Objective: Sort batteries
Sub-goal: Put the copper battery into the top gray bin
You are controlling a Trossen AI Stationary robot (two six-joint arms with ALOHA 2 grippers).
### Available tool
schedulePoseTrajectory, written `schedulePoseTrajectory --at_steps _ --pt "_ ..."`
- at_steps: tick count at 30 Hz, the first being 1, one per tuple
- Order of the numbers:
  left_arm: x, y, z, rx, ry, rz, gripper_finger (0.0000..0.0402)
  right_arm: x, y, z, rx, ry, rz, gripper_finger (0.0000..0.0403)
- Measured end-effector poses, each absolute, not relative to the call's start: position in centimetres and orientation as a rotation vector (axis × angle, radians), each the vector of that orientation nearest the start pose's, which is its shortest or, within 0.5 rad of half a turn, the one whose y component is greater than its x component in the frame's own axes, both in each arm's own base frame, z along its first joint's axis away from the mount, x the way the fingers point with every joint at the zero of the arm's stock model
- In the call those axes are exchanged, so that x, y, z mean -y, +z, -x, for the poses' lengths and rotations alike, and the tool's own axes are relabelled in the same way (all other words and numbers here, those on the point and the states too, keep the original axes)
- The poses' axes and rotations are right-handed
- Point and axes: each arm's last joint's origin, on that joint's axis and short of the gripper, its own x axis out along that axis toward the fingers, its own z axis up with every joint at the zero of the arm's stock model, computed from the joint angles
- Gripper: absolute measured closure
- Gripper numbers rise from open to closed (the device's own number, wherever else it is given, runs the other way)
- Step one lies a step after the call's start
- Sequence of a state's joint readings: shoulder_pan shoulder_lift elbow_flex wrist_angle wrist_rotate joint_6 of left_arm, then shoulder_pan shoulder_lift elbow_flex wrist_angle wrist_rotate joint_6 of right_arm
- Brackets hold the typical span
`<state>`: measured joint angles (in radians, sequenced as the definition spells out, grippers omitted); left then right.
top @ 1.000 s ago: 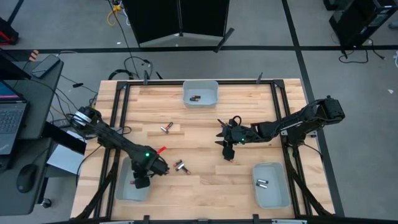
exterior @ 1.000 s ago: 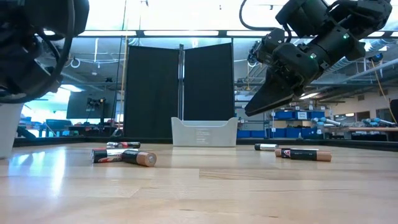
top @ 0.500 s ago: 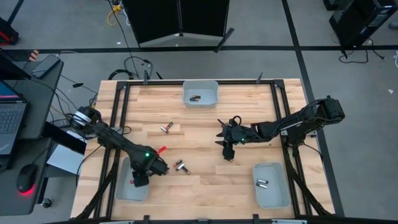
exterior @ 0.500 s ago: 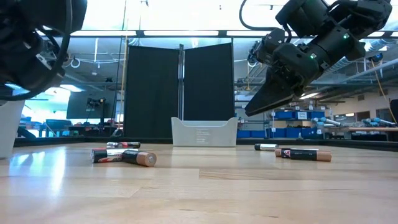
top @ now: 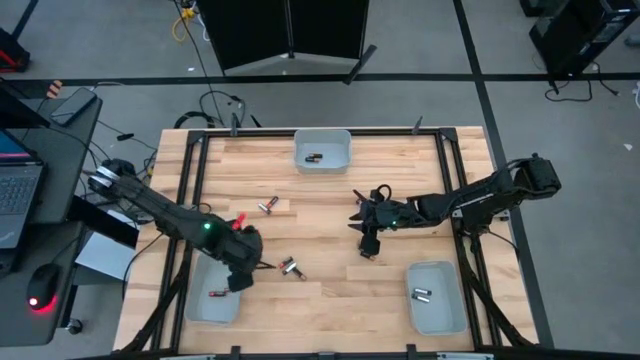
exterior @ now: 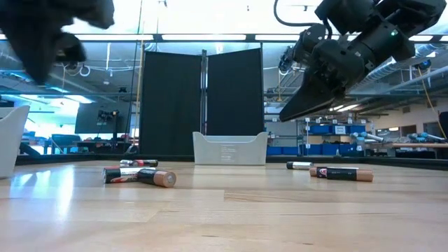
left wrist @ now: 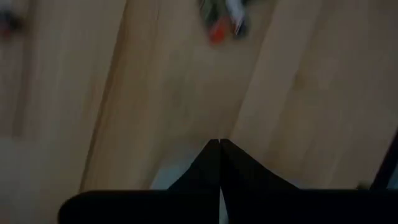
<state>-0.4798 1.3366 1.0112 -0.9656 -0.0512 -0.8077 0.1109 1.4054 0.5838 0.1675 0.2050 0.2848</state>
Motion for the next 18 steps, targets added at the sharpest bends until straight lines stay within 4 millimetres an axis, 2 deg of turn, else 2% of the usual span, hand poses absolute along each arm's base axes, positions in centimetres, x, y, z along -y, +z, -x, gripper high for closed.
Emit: schedulePoseTrajectory --at_steps 5,11,14,18 --pt "10.6 23.7 -22.9 -1.100 0.063 0.306 0.0397 -3.0 17.1 -26.1 -0.618 -0.155 -0.166 0.0321" --pt "9.1 22.9 -25.6 -0.889 -0.093 0.253 0.0398 -3.3 17.0 -26.0 -0.620 -0.148 -0.178 0.0319" --pt "8.3 22.7 -26.5 -0.868 -0.150 0.203 0.0393 -3.3 17.0 -26.0 -0.623 -0.156 -0.194 0.0311" --pt "8.3 21.9 -27.6 -0.883 -0.239 0.058 0.0373 -3.3 17.0 -25.9 -0.629 -0.159 -0.200 0.0298"
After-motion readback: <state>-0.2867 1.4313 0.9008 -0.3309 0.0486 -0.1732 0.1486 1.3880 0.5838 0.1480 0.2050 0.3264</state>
